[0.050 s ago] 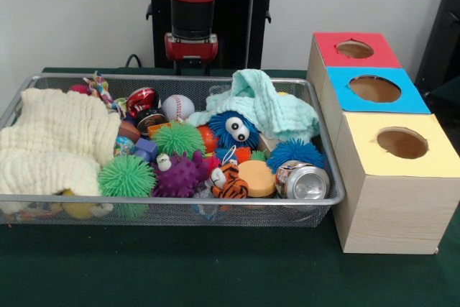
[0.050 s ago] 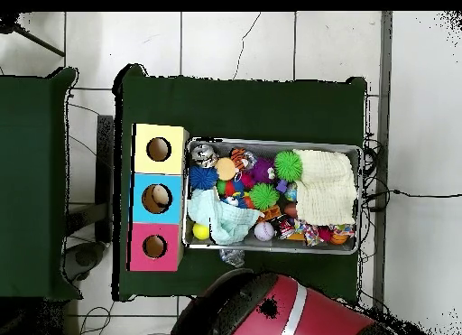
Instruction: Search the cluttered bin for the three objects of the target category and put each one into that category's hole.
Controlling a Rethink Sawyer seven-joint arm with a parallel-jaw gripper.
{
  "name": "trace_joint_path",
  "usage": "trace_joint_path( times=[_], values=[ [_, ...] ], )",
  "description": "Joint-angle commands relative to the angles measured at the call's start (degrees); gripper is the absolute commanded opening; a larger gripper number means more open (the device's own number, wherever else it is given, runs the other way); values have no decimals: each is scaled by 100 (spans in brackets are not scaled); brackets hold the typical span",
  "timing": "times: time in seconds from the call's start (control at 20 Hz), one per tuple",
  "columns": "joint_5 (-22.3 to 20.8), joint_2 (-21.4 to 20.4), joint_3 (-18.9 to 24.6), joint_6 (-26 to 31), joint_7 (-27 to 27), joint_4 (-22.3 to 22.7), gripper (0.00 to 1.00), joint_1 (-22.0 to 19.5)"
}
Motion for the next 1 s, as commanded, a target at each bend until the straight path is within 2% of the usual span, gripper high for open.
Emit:
trace_joint_path(
  times=[0.05,1.0],
  values=[
    [1733,2097,1045,2544,237,-4117,100,-185],
    [1485,2093,1086,2621,326,-4241,100,-184]
  ],
)
